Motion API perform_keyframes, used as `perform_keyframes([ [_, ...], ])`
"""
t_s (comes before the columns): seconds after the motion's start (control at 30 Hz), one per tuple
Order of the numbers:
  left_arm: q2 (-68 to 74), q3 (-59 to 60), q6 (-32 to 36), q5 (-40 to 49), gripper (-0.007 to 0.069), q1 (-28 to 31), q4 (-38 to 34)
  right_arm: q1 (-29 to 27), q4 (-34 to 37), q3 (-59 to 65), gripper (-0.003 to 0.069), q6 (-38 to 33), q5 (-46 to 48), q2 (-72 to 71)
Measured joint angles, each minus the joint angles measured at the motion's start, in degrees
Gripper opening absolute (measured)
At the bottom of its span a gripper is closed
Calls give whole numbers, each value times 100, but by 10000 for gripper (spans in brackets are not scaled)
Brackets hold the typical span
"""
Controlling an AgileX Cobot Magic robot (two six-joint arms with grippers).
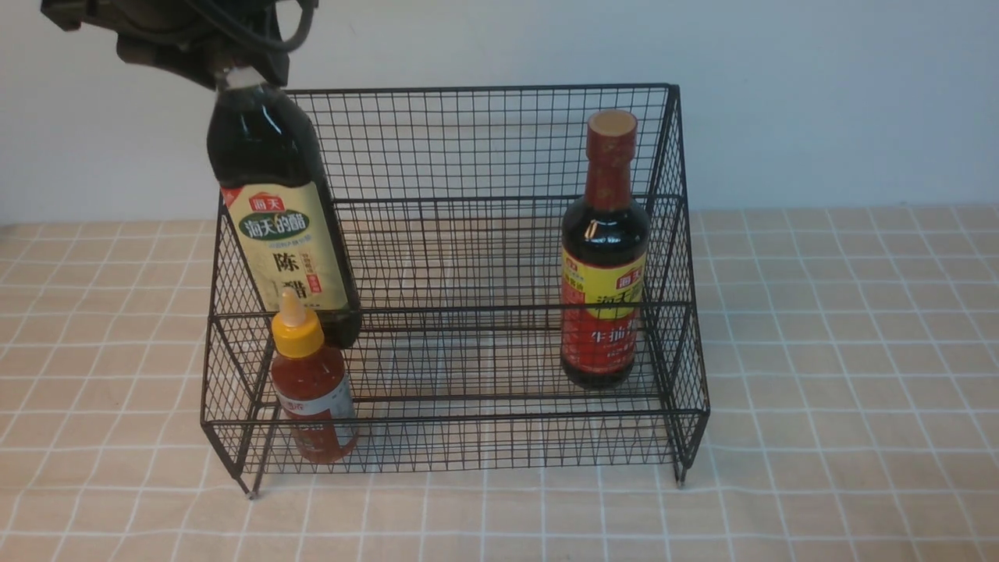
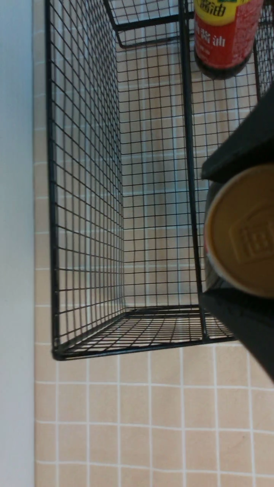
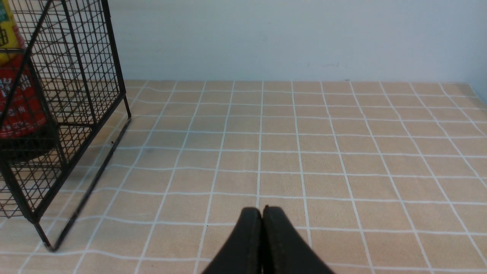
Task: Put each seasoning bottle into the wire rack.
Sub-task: Use the left arm to put the condiment bottle back on the shelf
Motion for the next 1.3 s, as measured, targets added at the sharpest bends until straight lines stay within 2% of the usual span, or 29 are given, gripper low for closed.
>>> perform_keyframes([
  [0.37, 0, 54, -1, -4, 315, 0, -449, 0, 0, 0, -15, 0, 0, 0],
  [0.53, 0, 81, 239, -4, 315, -5, -503, 0, 0, 0, -15, 0, 0, 0],
  [0.83, 0, 646, 267, -65, 315, -324, 47, 0, 0, 0, -15, 44, 0, 0],
  [1.3, 0, 677, 240, -62, 316, -343, 92, 0, 0, 0, -15, 44, 0, 0],
])
